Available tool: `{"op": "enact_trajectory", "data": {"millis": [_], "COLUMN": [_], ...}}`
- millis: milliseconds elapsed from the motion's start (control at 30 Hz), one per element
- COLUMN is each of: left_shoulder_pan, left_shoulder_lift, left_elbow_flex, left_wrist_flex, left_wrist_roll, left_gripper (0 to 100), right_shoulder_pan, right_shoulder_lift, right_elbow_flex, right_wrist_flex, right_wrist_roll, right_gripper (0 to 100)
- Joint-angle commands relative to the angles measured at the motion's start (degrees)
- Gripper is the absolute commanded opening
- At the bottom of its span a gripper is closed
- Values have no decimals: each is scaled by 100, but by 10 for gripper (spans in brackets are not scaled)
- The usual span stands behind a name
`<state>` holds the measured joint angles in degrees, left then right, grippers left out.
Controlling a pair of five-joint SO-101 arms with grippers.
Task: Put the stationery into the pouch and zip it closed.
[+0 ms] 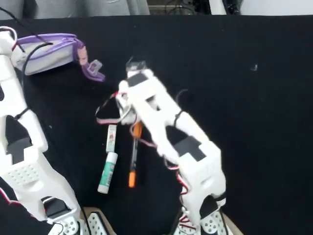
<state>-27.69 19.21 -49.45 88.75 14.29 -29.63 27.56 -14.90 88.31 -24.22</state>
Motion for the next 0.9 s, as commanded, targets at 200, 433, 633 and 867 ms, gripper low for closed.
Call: {"op": "enact_trajectory", "data": {"millis": [200, 433, 633, 867], "left_shoulder_pan": [884, 1516, 1886, 2176], "left_shoulder_lift": [-176, -114, -114, -176], "left_elbow_flex": [-1648, -1543, -1209, -822], "left_wrist_flex": [932, 1169, 1196, 1196], "left_wrist_roll": [79, 79, 79, 79], "left_gripper": [28, 28, 28, 28], "right_shoulder_pan": [1020, 1890, 2180, 2154], "right_shoulder_lift": [-84, -84, -75, -31], "right_elbow_flex": [-3125, -4646, -5938, -7547], "right_wrist_flex": [1231, 1222, 1231, 1248], "right_wrist_roll": [809, 1196, 1178, 1134], "right_gripper": [11, 11, 11, 11]}}
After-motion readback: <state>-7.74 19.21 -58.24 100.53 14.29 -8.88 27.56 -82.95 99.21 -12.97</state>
